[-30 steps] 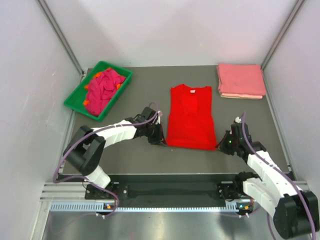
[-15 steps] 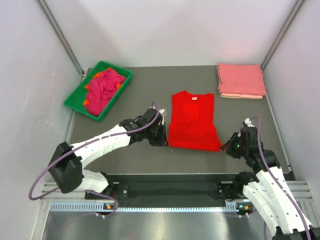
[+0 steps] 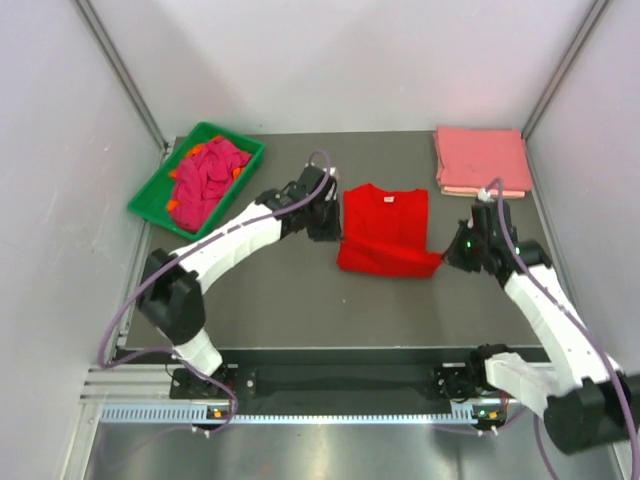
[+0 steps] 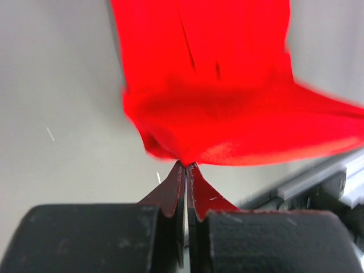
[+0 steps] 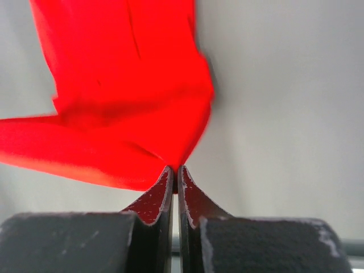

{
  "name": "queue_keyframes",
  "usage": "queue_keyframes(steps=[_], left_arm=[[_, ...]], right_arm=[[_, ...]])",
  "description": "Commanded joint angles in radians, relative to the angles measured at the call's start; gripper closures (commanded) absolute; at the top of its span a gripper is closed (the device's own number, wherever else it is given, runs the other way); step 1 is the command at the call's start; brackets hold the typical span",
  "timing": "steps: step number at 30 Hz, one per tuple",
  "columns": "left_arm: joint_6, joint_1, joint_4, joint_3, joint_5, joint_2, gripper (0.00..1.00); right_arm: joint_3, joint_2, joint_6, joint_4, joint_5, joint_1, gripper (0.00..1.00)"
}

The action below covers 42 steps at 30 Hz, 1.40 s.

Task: Fold and stack the t-shirts
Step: Fold the tshirt

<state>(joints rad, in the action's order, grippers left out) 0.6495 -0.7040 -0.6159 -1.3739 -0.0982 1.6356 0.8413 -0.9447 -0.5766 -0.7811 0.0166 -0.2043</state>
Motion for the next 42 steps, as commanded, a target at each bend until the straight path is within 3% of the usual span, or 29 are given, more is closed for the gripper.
queue_keyframes(steps=[1,9,22,24,29,31,36,42], left_arm=[[-0.086,0.087,-0.021,-0.164,-0.017,0.113,1.0],[-0.172,0.211,0.077,-0.514,-0.182,0.404,1.0],[-0.099,0.325,0.369,-0.801,-0.359,0.814,1.0],[-0.091,0.336,0.387,-0.842,-0.38,0.869,0.94],[-0.142,0.35,0.415,-0.861,-0.347,0.883,0.75],[-0.171,0.363,0.412,-0.863,-0.343,0.868,0.65],[-0.206,0.382,0.312,-0.834,-0.386,0.781,0.62],[-0.217,0.336,0.347,-0.581,-0.471,0.624,0.68]], right_arm=[[0.192,-0.174,0.112,0.111,-0.044,0.019,1.0],[0.514,-0.59,0.181,0.148,-0.023,0.072,1.0],[0.841,-1.049,0.216,0.267,0.094,0.129,0.96],[0.87,-1.103,0.218,0.287,0.111,0.137,0.93],[0.999,-1.195,0.225,0.298,0.132,0.147,0.89],[1.039,-1.207,0.228,0.264,0.12,0.155,0.8],[0.926,-1.065,0.221,0.275,0.115,0.161,0.68],[0.733,-0.979,0.273,0.338,0.233,0.161,0.73]])
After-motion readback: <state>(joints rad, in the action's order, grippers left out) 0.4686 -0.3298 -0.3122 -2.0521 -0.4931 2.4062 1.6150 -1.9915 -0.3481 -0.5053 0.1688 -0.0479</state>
